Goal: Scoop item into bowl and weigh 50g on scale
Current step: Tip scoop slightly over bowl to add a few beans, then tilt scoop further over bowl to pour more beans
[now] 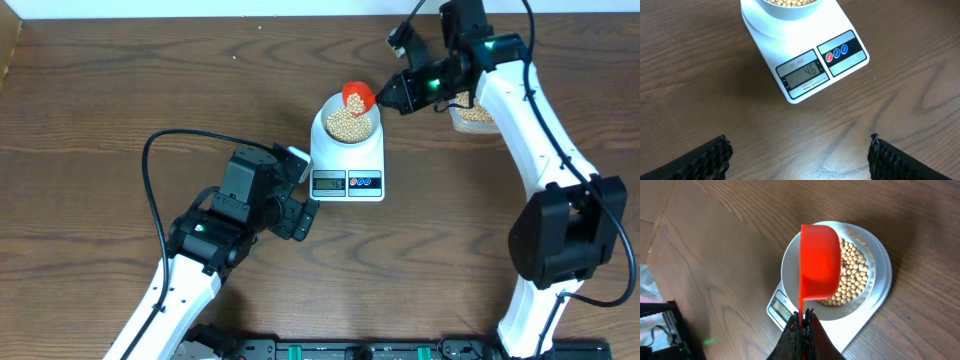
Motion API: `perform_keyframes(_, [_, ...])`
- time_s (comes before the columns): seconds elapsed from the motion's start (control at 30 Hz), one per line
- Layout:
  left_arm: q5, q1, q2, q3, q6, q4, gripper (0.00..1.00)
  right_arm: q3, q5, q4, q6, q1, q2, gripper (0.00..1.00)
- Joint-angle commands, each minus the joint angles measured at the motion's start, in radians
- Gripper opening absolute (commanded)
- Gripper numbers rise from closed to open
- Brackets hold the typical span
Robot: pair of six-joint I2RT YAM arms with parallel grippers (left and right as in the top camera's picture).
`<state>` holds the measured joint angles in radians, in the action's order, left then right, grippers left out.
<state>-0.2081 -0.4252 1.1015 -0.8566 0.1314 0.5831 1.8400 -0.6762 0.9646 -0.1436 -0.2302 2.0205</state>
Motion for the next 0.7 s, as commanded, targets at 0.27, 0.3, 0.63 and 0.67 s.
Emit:
perform_keyframes(0.27, [-0.009, 0.007, 0.002, -0.019, 0.010, 0.002, 0.89, 0.012, 0.088, 0.015, -0.047, -0.039, -0.031, 0.01])
perform_keyframes(0.3, [-0.009, 0.007, 0.002, -0.019, 0.010, 0.002, 0.89, 0.012, 0.088, 0.017, -0.058, -0.041, -0.031, 0.01])
perform_keyframes(0.63, [-0.009, 0.007, 0.002, -0.019, 0.010, 0.002, 0.89, 0.012, 0.103, 0.024, -0.108, -0.054, -0.031, 0.01])
perform_keyframes(0.67, [-0.009, 0.007, 0.002, -0.019, 0.010, 0.002, 0.89, 0.012, 0.103, 0.024, -0.109, -0.054, -0.031, 0.01])
